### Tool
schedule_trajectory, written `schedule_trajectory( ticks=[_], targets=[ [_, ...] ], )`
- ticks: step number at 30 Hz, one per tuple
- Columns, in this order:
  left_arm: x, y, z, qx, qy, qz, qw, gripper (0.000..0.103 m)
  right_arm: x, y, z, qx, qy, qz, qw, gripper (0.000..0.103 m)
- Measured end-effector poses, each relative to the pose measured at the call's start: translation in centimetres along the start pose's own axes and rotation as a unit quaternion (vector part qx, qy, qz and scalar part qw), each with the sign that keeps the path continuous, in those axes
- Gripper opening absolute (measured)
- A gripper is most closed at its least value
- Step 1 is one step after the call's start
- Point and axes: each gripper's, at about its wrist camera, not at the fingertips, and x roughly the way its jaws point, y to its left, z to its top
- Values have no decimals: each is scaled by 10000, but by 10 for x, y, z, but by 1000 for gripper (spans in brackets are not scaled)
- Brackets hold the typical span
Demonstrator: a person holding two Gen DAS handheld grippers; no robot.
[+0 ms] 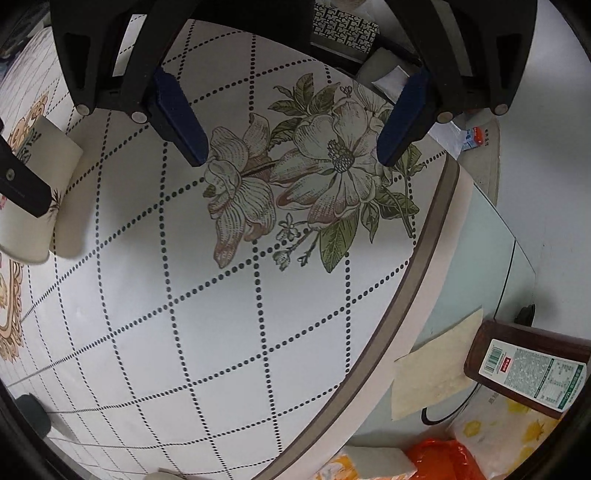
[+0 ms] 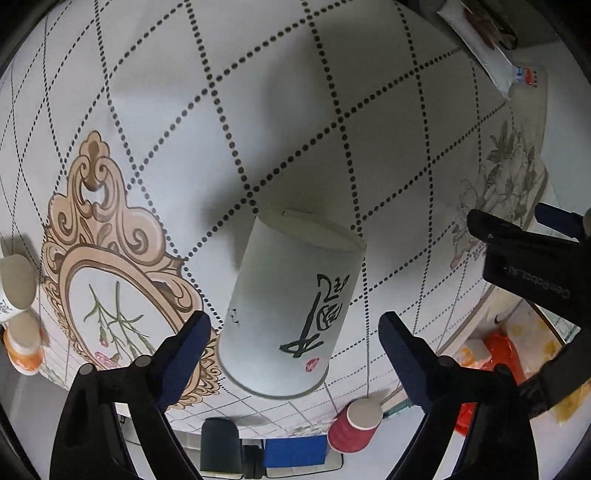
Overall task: Flip cup upside down
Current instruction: 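Roll the right gripper and grasp the white cup's body, then lift the white cup with the right gripper and turn it rim-down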
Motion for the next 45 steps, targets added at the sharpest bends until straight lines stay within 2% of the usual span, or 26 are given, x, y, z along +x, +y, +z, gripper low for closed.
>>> schedule_trajectory(
  ticks=[5,10,23,25,27,32,36,38,40,43,44,45],
  targets=[
    [8,17,8,-24,24,-9,10000,94,17,-4,-6,-109,-85,63,9999,85],
    [6,18,18,15,29,-11,10000,94,30,-13,-11,-64,-149,117,9998,70],
    [2,-4,10,114,39,16,9999,94,44,-45,-26,336,-354,68,9988,65],
    [0,-4,10,107,33,14,9999,94,47,-55,-32,543,-357,75,9979,65],
    [-3,0,8,101,17,36,9999,94,40,-71,-21,754,-362,59,9965,65],
    [-5,6,8,104,-3,65,9999,94,46,-102,-36,1504,-358,231,9877,65],
    [-8,10,12,106,-2,73,9999,94,52,-126,-53,2201,-333,447,9739,65],
    [-10,12,14,117,-16,87,9999,94,54,-139,-61,2619,-297,577,9629,65],
    [-11,12,15,128,-21,87,9999,94,56,-130,-63,2976,-271,698,9518,65],
    [-14,11,19,175,-46,109,9998,93,62,-138,-79,3683,-249,1018,9238,65],
    [-15,10,21,199,-57,115,9997,94,64,-143,-84,3923,-247,1144,9124,65],
    [-20,9,27,224,-68,126,9996,93,68,-149,-92,4246,-246,1338,8951,65]
  ],
)
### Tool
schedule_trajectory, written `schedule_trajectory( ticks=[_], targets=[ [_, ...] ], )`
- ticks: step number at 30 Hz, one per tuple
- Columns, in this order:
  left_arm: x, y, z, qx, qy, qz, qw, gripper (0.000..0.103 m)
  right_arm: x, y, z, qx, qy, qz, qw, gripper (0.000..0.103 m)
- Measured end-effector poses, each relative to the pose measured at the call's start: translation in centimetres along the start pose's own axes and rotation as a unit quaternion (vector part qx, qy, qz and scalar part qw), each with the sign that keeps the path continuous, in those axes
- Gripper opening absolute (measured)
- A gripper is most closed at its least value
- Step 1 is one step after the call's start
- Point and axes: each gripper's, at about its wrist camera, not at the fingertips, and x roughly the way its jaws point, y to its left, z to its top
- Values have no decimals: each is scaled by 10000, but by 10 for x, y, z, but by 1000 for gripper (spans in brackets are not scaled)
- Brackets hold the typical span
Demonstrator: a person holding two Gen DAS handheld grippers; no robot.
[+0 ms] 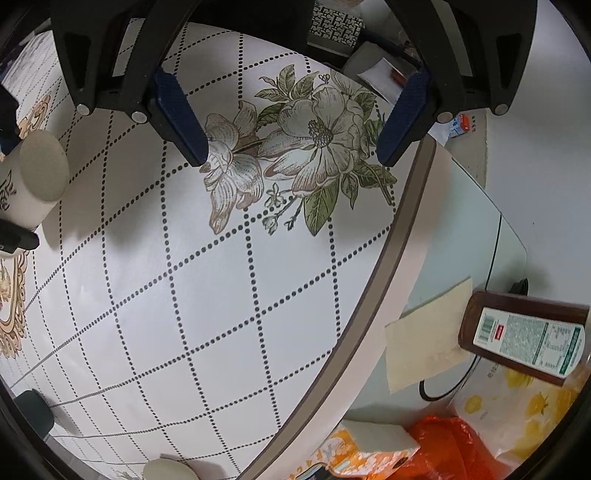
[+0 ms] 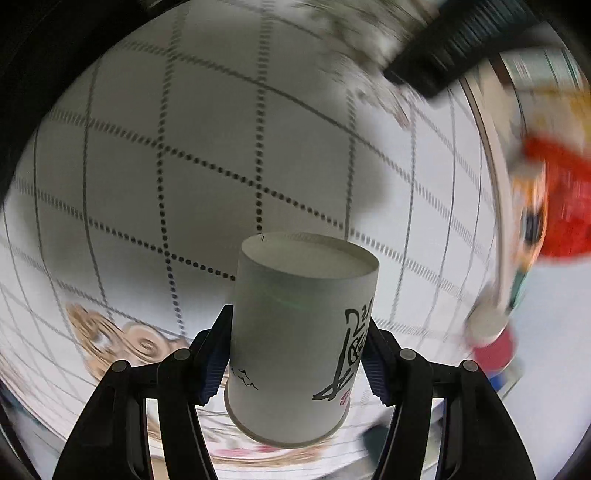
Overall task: Flip cup upside down
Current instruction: 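Lift the white cup with the right gripper and turn it rim-down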
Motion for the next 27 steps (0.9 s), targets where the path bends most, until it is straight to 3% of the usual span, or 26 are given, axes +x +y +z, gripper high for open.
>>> schedule_trajectory(
  ticks=[5,10,13,19,21,27],
  targets=[
    [-5,-4,7,80,-29,7,10000,93,13,-26,-10,1327,178,496,9897,65],
    [-10,-16,9,143,-60,9,9999,93,30,-39,-36,2735,440,1150,9540,65],
    [-14,-24,9,195,-95,11,9998,93,35,-39,-46,3469,559,1568,9230,65],
    [-20,-37,6,262,-150,-26,9995,93,53,-58,-64,4896,856,2476,8317,65],
    [-23,-44,2,289,-177,-27,9994,93,57,-59,-66,5160,878,2697,8082,65],
    [-27,-47,-7,305,-200,-46,9993,93,67,-49,-65,5587,1035,3144,7605,65]
  ],
)
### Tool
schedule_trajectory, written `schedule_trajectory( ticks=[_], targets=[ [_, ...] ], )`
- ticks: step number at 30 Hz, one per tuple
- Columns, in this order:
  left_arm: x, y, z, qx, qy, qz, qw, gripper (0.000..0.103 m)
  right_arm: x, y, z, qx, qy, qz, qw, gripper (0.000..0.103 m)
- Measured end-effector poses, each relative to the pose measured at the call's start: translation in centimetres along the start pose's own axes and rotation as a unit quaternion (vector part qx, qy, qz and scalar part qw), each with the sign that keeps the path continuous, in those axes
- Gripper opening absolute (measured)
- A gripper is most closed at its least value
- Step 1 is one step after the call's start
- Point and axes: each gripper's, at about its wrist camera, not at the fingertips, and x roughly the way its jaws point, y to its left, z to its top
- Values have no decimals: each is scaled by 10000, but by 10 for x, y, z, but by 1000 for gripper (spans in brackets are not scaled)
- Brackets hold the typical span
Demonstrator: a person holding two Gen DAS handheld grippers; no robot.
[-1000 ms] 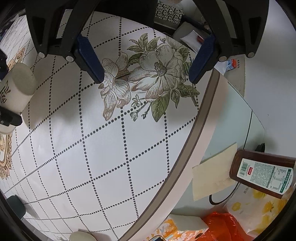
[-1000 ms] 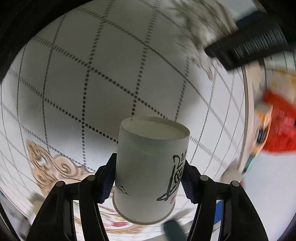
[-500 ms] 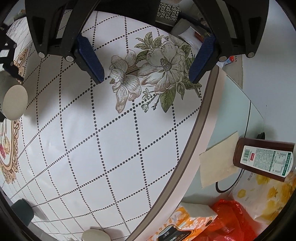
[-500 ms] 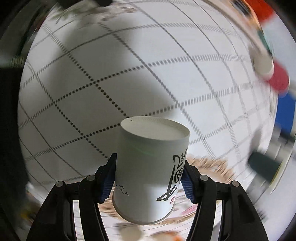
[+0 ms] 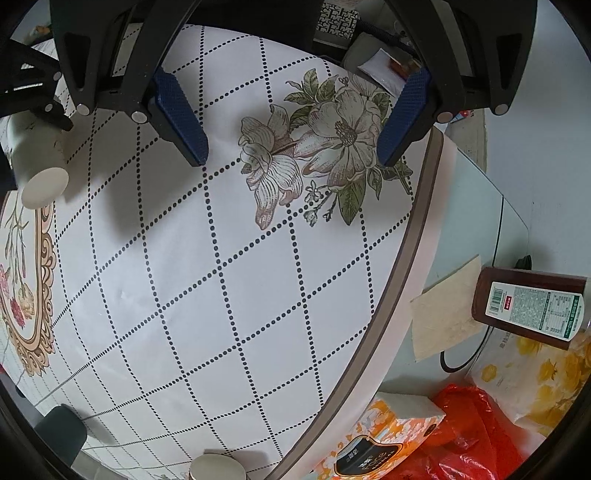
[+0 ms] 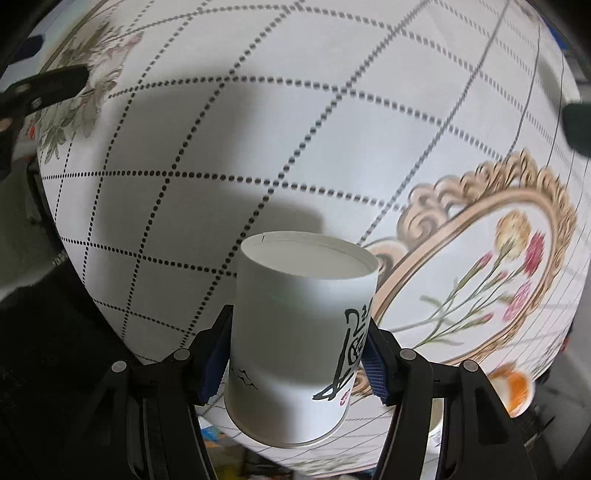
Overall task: Flip cup upside down
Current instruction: 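Lift the white cup with the right gripper and turn it rim-down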
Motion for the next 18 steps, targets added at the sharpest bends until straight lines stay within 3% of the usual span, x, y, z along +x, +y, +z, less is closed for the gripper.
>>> schedule_trajectory(
  ticks=[7,18],
  targets=[
    [2,1,-3,-2,15,-34,10000,93,16,-18,10,939,381,503,9936,66],
    [5,1,-3,72,0,-102,9999,93,30,-71,26,1500,567,892,9830,70]
  ],
)
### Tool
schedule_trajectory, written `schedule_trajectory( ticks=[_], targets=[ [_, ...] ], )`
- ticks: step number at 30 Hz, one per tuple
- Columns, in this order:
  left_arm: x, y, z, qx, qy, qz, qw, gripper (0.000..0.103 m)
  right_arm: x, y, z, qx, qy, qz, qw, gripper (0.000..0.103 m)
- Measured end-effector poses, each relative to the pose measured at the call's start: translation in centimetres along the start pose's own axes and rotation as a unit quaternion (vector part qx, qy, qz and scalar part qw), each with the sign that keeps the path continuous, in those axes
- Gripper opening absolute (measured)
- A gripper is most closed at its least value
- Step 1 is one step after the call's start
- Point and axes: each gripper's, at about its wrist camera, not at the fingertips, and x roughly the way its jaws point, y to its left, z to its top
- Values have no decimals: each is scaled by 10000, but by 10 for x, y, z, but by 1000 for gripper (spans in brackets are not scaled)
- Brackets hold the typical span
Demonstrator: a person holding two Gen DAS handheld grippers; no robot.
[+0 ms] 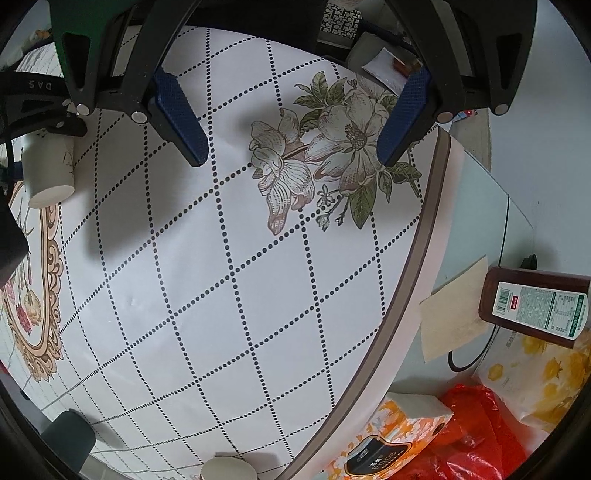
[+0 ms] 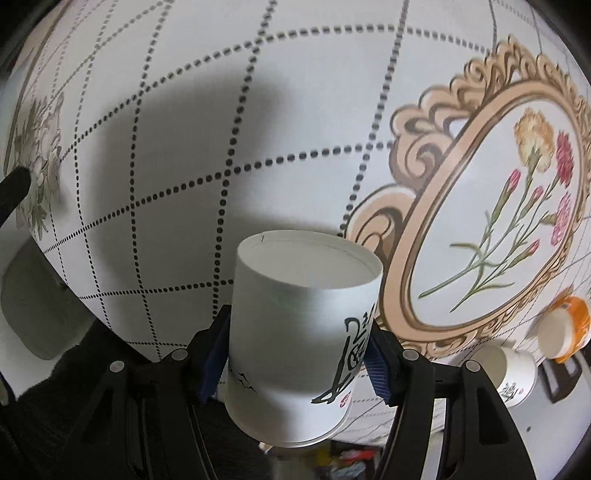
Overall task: Flip cup upside down
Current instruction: 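Lift the white cup with the right gripper and turn it rim-down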
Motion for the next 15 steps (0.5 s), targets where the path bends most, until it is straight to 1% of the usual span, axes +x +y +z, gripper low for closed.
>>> schedule_trajectory(
  ticks=[1,3,11,13,15],
  targets=[
    [-1,-1,0,12,-4,1,10000,93,6,-5,-3,38,33,64,10000,78],
    [-1,-1,0,26,-10,5,10000,93,4,-8,0,-3,-19,122,9999,84],
    [0,-9,1,89,49,-60,9999,93,-18,-18,3,192,-224,321,9991,84],
    [1,-11,1,112,67,-68,9999,93,-26,-31,3,262,-249,381,9986,84],
    [3,-13,0,139,94,-69,9998,93,-28,-34,5,329,-297,428,9981,84]
  ],
)
